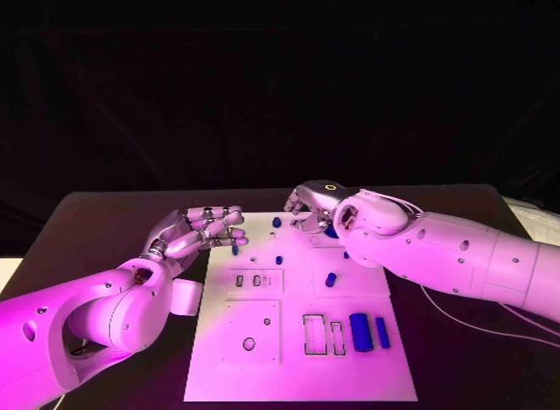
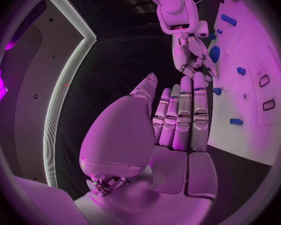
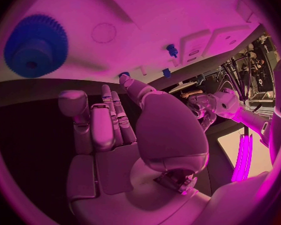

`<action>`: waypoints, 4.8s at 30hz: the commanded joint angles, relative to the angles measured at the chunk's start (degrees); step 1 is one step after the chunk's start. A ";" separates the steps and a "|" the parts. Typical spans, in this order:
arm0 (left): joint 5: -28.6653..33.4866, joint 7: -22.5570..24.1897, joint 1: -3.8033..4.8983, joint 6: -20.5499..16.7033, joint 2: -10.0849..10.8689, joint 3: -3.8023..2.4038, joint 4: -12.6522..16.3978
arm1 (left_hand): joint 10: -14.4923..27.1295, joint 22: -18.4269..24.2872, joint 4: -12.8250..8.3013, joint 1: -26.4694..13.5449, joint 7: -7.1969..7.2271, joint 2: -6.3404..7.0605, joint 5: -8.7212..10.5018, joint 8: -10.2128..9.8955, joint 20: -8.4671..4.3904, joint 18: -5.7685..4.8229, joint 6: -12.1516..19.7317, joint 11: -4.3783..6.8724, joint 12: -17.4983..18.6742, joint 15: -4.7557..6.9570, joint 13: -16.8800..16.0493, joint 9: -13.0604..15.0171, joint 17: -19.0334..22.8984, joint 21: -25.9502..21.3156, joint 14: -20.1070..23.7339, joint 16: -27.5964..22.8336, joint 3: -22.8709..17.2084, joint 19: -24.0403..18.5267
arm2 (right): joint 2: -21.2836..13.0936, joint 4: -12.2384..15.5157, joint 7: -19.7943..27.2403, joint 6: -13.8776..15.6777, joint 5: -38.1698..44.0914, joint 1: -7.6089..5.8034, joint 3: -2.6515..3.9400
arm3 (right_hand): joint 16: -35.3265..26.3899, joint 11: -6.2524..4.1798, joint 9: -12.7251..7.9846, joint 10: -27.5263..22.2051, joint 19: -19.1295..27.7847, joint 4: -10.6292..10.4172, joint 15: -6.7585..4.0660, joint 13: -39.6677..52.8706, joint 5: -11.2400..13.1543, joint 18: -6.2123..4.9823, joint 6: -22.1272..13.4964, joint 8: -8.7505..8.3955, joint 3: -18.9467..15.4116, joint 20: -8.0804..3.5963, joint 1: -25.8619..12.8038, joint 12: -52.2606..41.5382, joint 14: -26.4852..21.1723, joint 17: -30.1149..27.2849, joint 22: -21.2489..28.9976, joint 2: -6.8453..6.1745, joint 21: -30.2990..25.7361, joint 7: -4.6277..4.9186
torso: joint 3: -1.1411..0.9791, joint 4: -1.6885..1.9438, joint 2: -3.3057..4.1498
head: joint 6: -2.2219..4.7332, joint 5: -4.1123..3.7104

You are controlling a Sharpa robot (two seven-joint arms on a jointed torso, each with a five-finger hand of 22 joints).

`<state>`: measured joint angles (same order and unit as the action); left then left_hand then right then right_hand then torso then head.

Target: Assemble the parts on the task board

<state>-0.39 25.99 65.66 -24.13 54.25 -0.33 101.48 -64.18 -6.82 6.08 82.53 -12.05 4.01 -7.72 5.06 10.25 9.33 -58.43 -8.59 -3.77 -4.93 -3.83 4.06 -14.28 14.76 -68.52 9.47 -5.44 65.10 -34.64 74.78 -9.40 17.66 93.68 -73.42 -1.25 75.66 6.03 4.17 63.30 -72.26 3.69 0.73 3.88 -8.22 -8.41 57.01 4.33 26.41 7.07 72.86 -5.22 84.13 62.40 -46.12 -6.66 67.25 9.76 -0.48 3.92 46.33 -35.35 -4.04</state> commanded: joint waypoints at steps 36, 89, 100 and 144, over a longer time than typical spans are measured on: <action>-0.20 -0.15 0.12 1.75 0.20 -0.04 0.13 | 0.64 0.13 -0.31 0.12 -0.11 -0.59 0.30 -0.26 0.39 0.79 0.38 -0.06 0.23 -0.22 -0.10 -0.03 -0.16 -0.47 0.17 -0.45 0.32 0.16 | -11.74 6.08 -8.25 -9.67 -11.83 -1.54 0.59 | 9.74 -3.22 -0.16 16.91 -9.20 -9.99 -2.28 66.30 -3.92 4.34 -1.54 -0.17 -18.94 -2.70 3.84 -62.99 3.91 15.84 -23.11 -0.57 13.88 -1.75 | 0.01 -0.37 0.08 | -0.03 -1.13; 0.48 -0.30 0.11 1.86 -0.30 -0.04 -0.43 | 0.73 0.16 -0.50 0.26 -0.12 -0.74 0.34 -0.30 0.41 0.80 0.40 -0.06 0.20 -0.22 -0.12 0.00 -0.30 -0.56 0.18 -0.57 0.36 0.17 | -3.76 10.73 -8.15 1.96 -1.31 -0.34 0.54 | 10.65 -5.29 0.87 20.62 -10.50 -7.02 -4.03 75.10 -2.75 4.97 7.84 1.71 -9.04 -4.30 3.89 -70.41 4.18 17.97 -26.67 2.71 15.62 -4.10 | 0.07 -0.14 0.15 | -0.55 -0.63; 0.51 -0.31 0.11 1.90 -0.46 -0.04 -0.48 | 0.73 0.16 -0.50 0.26 -0.12 -0.74 0.34 -0.30 0.41 0.80 0.40 -0.06 0.20 -0.22 -0.12 0.00 -0.30 -0.56 0.18 -0.57 0.36 0.17 | 1.33 7.07 -7.98 -0.10 -1.95 0.86 0.16 | 10.55 -5.19 0.75 20.31 -10.49 -7.11 -3.96 74.64 -2.77 4.97 7.57 1.37 -8.79 -4.26 3.38 -69.67 4.13 17.74 -26.67 2.53 15.62 -3.98 | 0.05 -0.23 0.15 | -0.66 -0.47; 0.52 -0.67 0.12 2.02 -0.29 -0.03 -0.88 | 0.79 0.19 -0.70 0.36 -0.13 -0.85 0.47 -0.36 0.42 0.82 0.43 -0.08 0.18 -0.22 -0.13 0.02 -0.46 -0.65 0.17 -0.70 0.46 0.21 | -2.56 9.34 -2.30 7.95 -7.15 1.73 0.04 | 11.08 -2.73 -0.12 18.92 -10.83 -10.76 -1.72 73.67 -2.92 5.20 -2.36 0.03 -13.65 -2.03 0.84 -67.11 4.29 19.09 -28.10 0.16 16.24 -1.30 | -0.05 -0.49 0.08 | -0.91 -0.26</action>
<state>-0.02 25.08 65.71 -23.22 53.95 -0.32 100.59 -63.77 -6.68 5.61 82.77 -12.05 3.77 -7.45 5.06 10.45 9.33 -58.43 -8.58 -3.77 -4.93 -3.91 4.06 -14.67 14.42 -68.52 9.10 -4.97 65.31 -36.11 83.22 -15.92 20.26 89.88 -71.62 -1.30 86.44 3.22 3.99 81.78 -82.88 -7.20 -1.01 74.93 -10.86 -3.95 54.37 4.18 12.64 5.05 73.46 -72.00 84.03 74.91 -74.17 -6.79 83.12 8.48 -0.55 3.50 46.46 -36.34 -4.29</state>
